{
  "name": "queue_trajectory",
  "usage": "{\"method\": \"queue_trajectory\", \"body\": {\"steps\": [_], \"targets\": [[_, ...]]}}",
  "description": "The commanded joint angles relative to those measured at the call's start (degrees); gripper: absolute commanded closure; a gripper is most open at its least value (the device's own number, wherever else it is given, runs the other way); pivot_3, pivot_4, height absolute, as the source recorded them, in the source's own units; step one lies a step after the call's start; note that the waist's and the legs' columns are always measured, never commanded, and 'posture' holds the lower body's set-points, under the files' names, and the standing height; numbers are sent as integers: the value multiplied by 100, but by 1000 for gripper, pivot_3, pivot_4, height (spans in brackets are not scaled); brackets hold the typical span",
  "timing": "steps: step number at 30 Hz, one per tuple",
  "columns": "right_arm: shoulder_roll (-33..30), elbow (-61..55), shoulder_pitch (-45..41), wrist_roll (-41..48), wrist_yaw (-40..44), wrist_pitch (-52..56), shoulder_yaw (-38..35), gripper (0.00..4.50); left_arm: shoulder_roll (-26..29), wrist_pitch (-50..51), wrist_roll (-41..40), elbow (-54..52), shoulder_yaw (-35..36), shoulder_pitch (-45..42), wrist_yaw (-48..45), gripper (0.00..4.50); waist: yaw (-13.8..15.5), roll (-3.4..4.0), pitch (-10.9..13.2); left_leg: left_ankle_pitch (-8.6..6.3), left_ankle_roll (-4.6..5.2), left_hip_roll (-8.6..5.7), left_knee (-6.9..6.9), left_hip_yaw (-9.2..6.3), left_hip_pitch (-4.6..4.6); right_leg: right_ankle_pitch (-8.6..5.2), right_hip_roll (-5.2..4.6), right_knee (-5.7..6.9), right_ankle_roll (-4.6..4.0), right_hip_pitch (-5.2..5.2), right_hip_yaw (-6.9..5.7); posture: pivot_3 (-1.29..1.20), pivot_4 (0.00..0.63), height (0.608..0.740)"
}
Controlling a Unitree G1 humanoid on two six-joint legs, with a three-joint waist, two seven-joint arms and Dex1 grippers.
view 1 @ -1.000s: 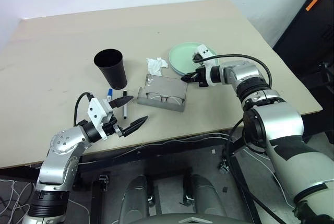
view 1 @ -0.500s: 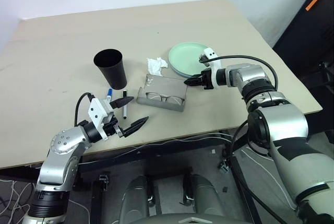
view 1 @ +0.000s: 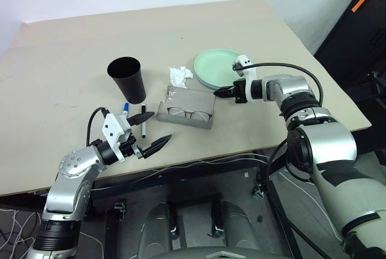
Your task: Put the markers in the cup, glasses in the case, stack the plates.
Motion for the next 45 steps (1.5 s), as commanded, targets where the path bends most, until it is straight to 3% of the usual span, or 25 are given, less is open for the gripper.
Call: {"method": "queue_trajectory", "body": {"steps": [1, 12, 15, 21, 28, 33, 36, 40, 45], "targets": [[37, -254, -94, 107, 74, -78, -62, 4456, 4, -153, -51, -7, 61, -25, -49, 0, -1, 0, 0, 0, 0, 0, 0, 0, 0, 0, 0, 0, 0, 0, 0, 0, 150, 701], [-69, -375, -111, 56, 215, -322, 12, 4456, 4, -146, -43, -13, 56, -47, -2, 0, 3, 0, 0, 0, 0, 0, -1, -2, 0, -1, 0, -1, 0, -1, 0, 0, 150, 701], [-66, -369, -99, 35, 326, -165, 64, 3921, -7, -138, -40, -16, 31, -64, 12, 0, 3, 0, 0, 0, 0, 0, -1, -2, 0, -1, 0, -1, 0, -1, 0, 0, 150, 701], [-70, -466, -163, 177, 540, -73, -26, 1864, 22, -181, -70, 48, 84, -58, -38, 0, 6, 0, 0, 0, 0, 0, -1, -2, 0, 0, 0, 0, -1, -1, 0, 0, 150, 701], [96, -506, -554, 718, 360, -177, -573, 1864, 47, -240, -71, 113, 141, -56, -96, 0, 5, 1, 1, 0, 0, 0, -1, -2, -1, 0, 0, -1, -1, -2, 0, 0, 150, 701], [490, -208, -837, 618, -904, -931, -691, 1864, 34, -198, -40, 98, 104, -131, -45, 0, -15, 1, 0, 0, -1, 0, -6, -4, 1, 1, 5, 0, 0, -4, 0, 0, 150, 701], [764, 17, -941, 417, -1409, -1194, -564, 1294, 18, -159, -25, 51, 74, -169, 10, 0, -5, 1, 0, 0, -1, 0, -7, -4, 1, 1, 4, -1, 0, -3, -1, 0, 150, 701], [1147, 236, -1075, 319, -1889, -1356, -584, 19, 35, -136, -35, -33, 96, -128, 71, 0, 10, 1, 1, 0, -1, -1, -4, 1, -3, 1, 2, -5, -1, -1, -1, 0, 150, 701], [1552, 423, -1230, 254, -2715, -1438, -681, 19, 64, -111, -51, -153, 140, -27, 145, 0, -1, 1, 1, 1, -1, -1, -4, 11, -4, 1, 3, -5, 0, -1, -1, 0, 150, 701]]}}
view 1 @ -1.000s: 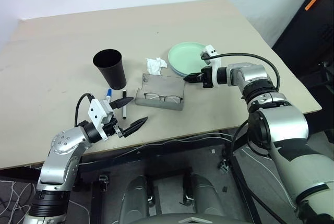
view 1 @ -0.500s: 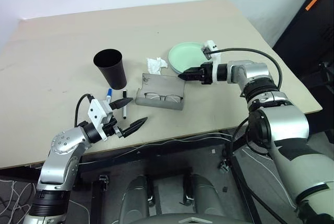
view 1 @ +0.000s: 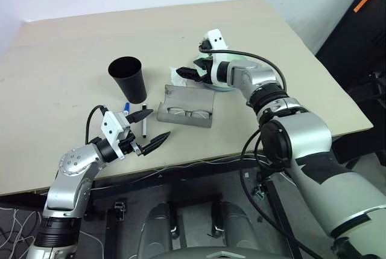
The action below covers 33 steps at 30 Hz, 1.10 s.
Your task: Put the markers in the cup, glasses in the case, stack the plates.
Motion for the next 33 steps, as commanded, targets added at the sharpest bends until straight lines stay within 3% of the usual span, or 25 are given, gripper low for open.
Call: {"method": "queue_trajectory", "body": {"steps": [1, 13, 19, 26, 33], "targets": [[255, 6, -370, -29, -515, -141, -107, 19, 55, -24, -54, -287, 134, 86, 72, 0, -6, 0, 0, 0, 0, 0, 0, 0, 1, 0, 1, 0, 0, 0, 0, 0, 150, 701], [801, 205, -263, -620, -1965, -311, -36, 19, 6, -38, -20, -534, 137, 365, 331, 0, -1, 0, 0, 0, -1, 1, -3, -11, 1, -2, -1, -5, -1, 2, 0, 0, 150, 701], [921, 238, -168, -534, -2242, -98, -296, 19, 42, -12, -9, -696, 178, 518, 477, 0, -7, -1, 0, 0, -1, 1, -5, -11, 1, -2, -1, -6, -1, 2, 0, 0, 150, 701], [994, 220, -144, -466, -2141, 72, -503, 19, 98, 138, -102, -994, 302, 678, 645, 0, -11, 0, 0, 0, -1, 2, -6, -13, 1, -6, 1, -5, 5, 1, 0, 0, 150, 701], [676, 81, -411, -239, -1109, -246, -661, 19, 139, 352, -360, -1179, 605, 614, 802, 0, -3, 0, 0, 0, -1, 2, -6, -18, 1, -11, 0, -10, 12, 4, -1, 0, 150, 701]]}}
